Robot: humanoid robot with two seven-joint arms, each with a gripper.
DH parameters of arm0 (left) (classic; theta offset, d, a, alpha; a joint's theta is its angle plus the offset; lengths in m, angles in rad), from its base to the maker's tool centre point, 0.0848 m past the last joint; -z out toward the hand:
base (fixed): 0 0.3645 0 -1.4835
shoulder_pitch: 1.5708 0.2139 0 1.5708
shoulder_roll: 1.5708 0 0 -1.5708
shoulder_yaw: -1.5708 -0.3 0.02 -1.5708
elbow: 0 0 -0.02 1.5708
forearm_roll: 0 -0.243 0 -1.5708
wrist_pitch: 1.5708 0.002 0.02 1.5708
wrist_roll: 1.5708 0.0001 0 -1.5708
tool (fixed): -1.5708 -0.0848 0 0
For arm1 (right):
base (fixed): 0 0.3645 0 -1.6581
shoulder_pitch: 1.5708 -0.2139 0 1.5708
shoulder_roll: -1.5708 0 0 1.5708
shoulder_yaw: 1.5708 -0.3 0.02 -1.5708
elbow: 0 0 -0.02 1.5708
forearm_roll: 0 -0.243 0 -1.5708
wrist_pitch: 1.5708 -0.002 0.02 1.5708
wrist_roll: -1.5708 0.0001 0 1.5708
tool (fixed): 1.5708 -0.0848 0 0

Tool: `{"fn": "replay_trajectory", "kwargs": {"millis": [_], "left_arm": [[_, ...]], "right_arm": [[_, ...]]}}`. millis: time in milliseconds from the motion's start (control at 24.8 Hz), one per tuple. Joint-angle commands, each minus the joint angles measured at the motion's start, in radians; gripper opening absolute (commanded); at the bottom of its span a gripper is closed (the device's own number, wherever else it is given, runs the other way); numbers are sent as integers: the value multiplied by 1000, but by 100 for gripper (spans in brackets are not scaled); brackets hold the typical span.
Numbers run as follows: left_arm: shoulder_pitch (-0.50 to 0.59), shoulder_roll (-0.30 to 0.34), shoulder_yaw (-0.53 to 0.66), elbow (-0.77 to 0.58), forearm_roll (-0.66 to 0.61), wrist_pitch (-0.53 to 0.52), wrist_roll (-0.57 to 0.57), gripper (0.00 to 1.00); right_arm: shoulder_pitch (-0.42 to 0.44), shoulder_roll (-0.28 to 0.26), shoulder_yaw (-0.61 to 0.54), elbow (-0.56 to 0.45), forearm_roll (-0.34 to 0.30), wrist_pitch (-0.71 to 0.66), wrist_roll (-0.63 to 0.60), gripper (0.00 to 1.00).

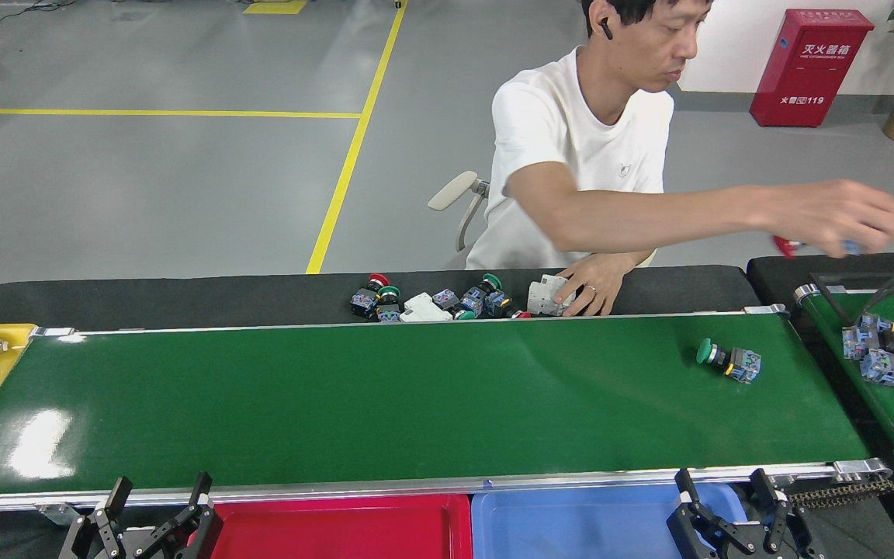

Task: Pick switch part from conveyor to tray

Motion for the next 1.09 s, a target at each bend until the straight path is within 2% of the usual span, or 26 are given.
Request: {"fn": "replay_trajectory", "kwargs": {"millis": [0,444,605,887,1048], "left_arm": [[-9,4,7,-13,4,-3,6,100],[-6,4,6,-13,1,0,6,100],[-4,3,7,-13,1,-1,6,100],[-7,6,38,-13,1,-3,6,100],[-7,13,40,-13,0,-3,6,100]], "right_arm": [[-8,-8,-4,-9,-2,-3,0,99],[-12,-8,-4,-8,-2,3,3,99],[-32,-9,-4,-3,-1,57,67,98],[-187,-14,4,97,13,155,127,98],[-321,-6,22,224,100,212,139,98]]}}
